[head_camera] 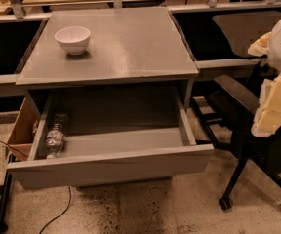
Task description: Pick water bottle from top drawer and place on counter
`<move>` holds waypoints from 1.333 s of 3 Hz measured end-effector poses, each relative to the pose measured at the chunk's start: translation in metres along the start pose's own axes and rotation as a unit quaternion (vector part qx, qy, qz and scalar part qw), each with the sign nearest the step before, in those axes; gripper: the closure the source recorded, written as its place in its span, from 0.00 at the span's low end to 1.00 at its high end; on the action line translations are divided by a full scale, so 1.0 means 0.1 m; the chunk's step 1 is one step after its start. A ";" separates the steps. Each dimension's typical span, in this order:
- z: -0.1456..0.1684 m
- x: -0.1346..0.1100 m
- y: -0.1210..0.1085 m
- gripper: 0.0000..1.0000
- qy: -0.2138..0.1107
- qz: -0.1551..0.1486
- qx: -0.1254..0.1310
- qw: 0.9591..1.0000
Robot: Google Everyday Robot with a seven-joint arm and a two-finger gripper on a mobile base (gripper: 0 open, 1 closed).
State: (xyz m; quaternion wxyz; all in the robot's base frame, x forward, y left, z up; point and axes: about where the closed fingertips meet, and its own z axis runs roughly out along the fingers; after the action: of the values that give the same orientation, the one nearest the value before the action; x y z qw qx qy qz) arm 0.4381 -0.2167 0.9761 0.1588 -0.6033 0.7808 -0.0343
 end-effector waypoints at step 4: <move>0.19 -0.71 0.08 0.00 0.032 -0.194 0.044 0.980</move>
Offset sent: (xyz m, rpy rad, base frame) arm 0.0006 0.0031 -0.0053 -0.0507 -0.0102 0.0022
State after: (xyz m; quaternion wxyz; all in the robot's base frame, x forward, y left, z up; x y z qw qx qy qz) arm 0.4521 -0.1447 0.9712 0.1509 -0.7341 0.6515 -0.1180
